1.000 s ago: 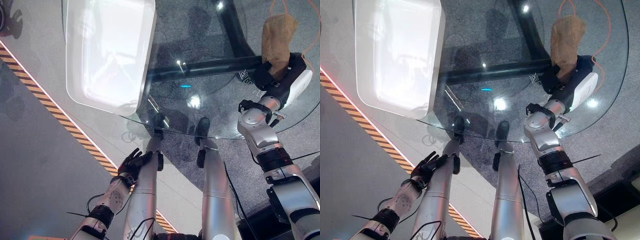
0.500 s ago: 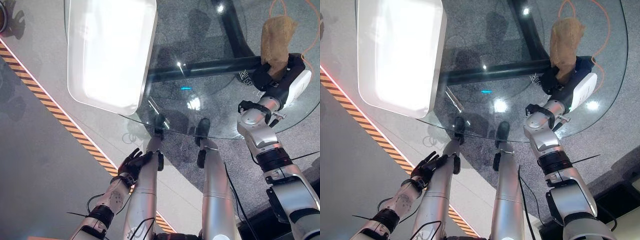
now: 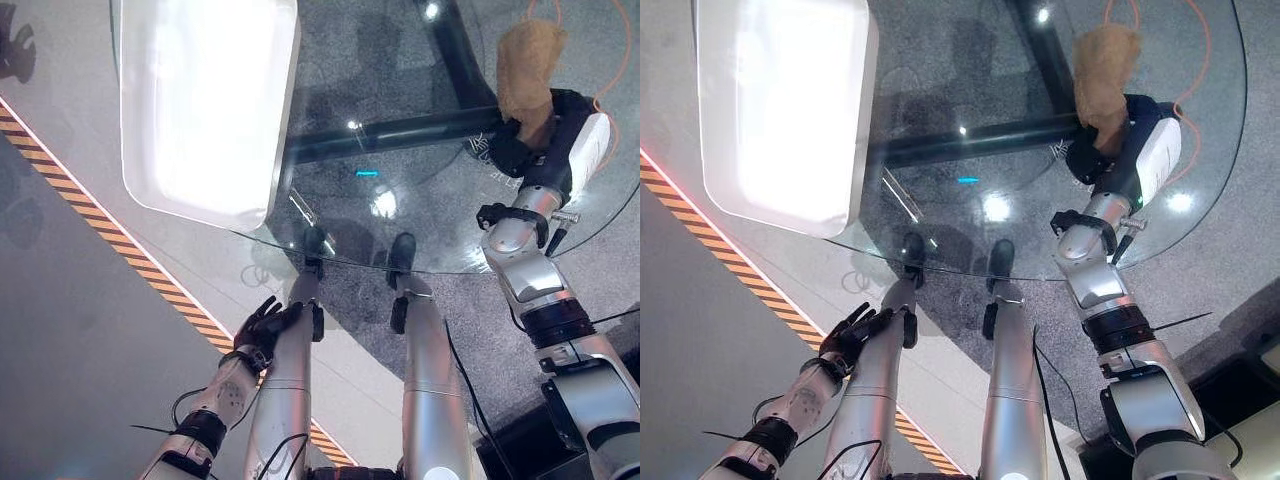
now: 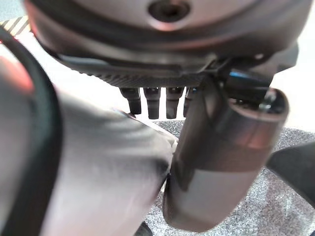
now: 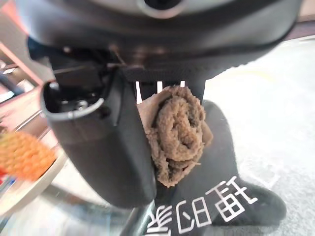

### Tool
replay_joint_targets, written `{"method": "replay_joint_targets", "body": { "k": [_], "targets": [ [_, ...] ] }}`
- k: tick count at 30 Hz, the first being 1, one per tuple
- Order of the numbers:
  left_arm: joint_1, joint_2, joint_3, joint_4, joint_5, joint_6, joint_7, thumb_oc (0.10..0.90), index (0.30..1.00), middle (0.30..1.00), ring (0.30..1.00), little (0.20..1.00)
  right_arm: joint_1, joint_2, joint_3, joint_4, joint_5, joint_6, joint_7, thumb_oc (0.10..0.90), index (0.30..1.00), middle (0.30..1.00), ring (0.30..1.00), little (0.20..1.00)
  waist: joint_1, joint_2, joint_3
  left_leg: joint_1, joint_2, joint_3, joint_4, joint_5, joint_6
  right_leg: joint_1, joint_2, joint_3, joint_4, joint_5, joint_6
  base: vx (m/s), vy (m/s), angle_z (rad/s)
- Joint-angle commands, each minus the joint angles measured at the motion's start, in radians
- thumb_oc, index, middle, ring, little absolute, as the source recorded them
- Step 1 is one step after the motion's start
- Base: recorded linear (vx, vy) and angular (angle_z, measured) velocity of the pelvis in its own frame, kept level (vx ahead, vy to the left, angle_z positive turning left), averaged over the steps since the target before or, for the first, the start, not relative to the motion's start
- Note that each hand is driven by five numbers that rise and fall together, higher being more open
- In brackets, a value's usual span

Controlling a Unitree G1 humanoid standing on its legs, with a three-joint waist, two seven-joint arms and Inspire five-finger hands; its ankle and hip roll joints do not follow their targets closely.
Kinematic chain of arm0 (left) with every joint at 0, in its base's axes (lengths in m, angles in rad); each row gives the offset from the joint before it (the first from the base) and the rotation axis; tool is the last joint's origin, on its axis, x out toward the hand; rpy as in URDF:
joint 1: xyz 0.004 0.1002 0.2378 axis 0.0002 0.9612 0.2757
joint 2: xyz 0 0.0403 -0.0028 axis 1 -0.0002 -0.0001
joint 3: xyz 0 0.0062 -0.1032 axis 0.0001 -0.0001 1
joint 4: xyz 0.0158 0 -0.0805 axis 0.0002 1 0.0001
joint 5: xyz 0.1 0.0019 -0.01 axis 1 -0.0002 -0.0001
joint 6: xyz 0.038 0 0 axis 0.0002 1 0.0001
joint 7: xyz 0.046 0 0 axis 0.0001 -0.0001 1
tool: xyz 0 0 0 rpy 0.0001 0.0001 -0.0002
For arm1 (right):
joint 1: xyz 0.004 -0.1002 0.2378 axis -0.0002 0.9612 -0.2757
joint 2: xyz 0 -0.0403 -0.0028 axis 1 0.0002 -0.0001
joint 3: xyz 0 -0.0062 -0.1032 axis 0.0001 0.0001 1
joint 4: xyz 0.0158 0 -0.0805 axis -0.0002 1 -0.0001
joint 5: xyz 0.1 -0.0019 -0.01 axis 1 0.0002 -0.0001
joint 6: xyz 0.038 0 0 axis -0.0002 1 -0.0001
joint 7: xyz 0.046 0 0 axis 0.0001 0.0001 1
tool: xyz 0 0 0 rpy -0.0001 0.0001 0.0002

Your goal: Wipe the table with a cloth and put it in the basket.

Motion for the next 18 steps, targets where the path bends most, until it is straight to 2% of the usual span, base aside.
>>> {"method": "replay_joint_targets", "body": {
  "k": [1, 9, 18],
  "targets": [
    [0.123, -0.033, -0.019, -0.025, 0.034, 0.018, -0.035, 0.8, 0.9, 0.9, 0.9, 0.9, 0.017, 0.009, 0.156, -0.152, -0.097, -0.049, 0.16, 0.1, 0.3, 0.3, 0.3, 0.2, 0.018, 0.043, -0.019, -0.037, -0.053, 0.036, 0.133, -0.128, 0.023, 0.016, 0.044, -0.046, -0.161, 0.118, 0.015, 0.0, 0.0, 0.0],
    [0.119, -0.042, -0.024, -0.01, 0.051, 0.018, -0.043, 0.8, 0.9, 0.9, 0.9, 0.9, -0.001, 0.038, 0.263, -0.19, -0.139, -0.077, 0.295, 0.1, 0.3, 0.3, 0.3, 0.2, 0.027, 0.049, -0.019, -0.033, -0.057, 0.038, 0.128, -0.124, 0.021, 0.016, 0.037, -0.056, -0.163, 0.114, 0.014, 0.0, 0.002, 0.01],
    [0.104, -0.039, -0.034, 0.009, 0.044, 0.014, -0.054, 0.8, 0.9, 0.9, 0.9, 0.9, -0.042, 0.035, 0.347, -0.201, -0.115, -0.111, 0.37, 0.1, 0.3, 0.3, 0.3, 0.2, 0.035, 0.05, -0.019, -0.034, -0.056, 0.039, 0.131, -0.122, 0.02, 0.012, 0.033, -0.063, -0.152, 0.11, 0.014, 0.0, 0.006, 0.06]
  ]
}}
